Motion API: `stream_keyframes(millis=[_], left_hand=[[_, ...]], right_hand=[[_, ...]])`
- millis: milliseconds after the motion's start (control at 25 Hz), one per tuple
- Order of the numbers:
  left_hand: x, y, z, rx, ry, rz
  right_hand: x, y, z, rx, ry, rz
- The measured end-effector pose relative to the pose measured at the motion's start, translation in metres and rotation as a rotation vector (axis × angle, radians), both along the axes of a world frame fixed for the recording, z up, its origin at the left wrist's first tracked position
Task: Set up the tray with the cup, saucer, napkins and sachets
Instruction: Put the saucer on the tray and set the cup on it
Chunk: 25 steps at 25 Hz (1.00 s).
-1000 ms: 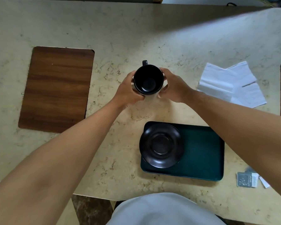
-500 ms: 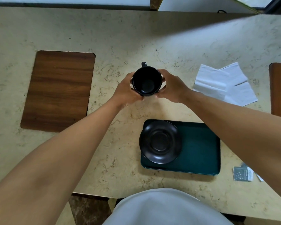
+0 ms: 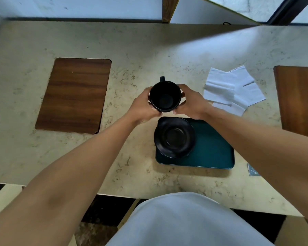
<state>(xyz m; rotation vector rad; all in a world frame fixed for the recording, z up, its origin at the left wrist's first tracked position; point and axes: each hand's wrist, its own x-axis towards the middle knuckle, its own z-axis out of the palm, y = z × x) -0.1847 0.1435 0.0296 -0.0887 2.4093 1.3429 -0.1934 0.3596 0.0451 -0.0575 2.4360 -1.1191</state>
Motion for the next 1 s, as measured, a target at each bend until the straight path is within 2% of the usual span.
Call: stream_keyframes(millis=[480, 680, 1000], left_hand=[[0.07, 0.014, -0.015, -0.154, -0.025, -0.076], [0.085, 0.018, -0.021, -0.156, -0.041, -0.123], [0.092, 0.024, -0.024, -0.231, 0.052, -0.178]], right_hand=[[0.083, 0.013, -0.003, 0.048, -0.032, -0.009], [0.101, 0.016, -0.011, 0.062, -0.061, -0.022], [0.113, 0.018, -0.016, 0.088, -0.067, -0.039]])
